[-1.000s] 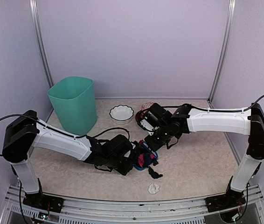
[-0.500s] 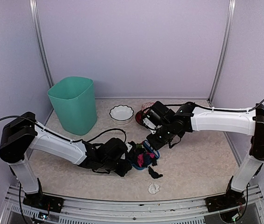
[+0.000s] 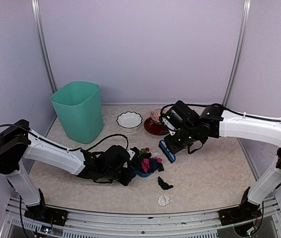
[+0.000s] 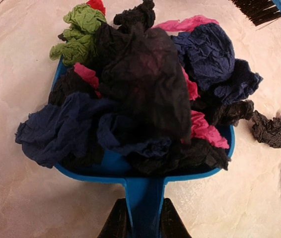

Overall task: Sweep away the paper scraps from the table
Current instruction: Sweep the paper scraps into the dustpan, then dump the paper scraps in the dustpan into the trash bin.

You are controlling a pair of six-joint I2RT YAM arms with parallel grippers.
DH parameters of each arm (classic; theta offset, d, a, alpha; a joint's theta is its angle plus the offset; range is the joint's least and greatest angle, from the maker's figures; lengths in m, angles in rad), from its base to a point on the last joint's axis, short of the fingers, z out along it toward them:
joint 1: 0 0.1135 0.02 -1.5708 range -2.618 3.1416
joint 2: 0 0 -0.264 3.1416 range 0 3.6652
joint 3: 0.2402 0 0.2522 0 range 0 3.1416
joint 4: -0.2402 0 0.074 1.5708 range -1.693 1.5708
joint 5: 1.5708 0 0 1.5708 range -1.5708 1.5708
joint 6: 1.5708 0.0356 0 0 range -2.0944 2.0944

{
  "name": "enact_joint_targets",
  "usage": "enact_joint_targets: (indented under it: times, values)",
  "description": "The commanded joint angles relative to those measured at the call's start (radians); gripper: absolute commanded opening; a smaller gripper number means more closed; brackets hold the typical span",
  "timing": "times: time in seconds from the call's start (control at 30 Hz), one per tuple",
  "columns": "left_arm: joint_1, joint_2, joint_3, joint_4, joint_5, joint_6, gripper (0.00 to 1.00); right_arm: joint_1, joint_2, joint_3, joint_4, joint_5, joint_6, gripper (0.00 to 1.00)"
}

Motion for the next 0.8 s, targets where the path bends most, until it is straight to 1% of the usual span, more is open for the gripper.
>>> enact_joint_targets:
  times: [0.0,0.37,0.77]
  values:
    - [0.008,-0.056,-0.021,-0.013,-0.039,-0.004,0.00,-0.012,-0.057,-0.026,-0.012,0.051,0.055,0.00]
    - [0.010,-0.164,-0.033,-0.051,-0.089,-0.011,0.00,-0.058,-0.170,-0.147,0.036,0.081,0.137,0.00]
    - [0.026,-0.255,0.032,-0.186,-0.141,0.009,0.00,-0.132,-0.254,-0.284,0.122,0.041,0.161,0.00]
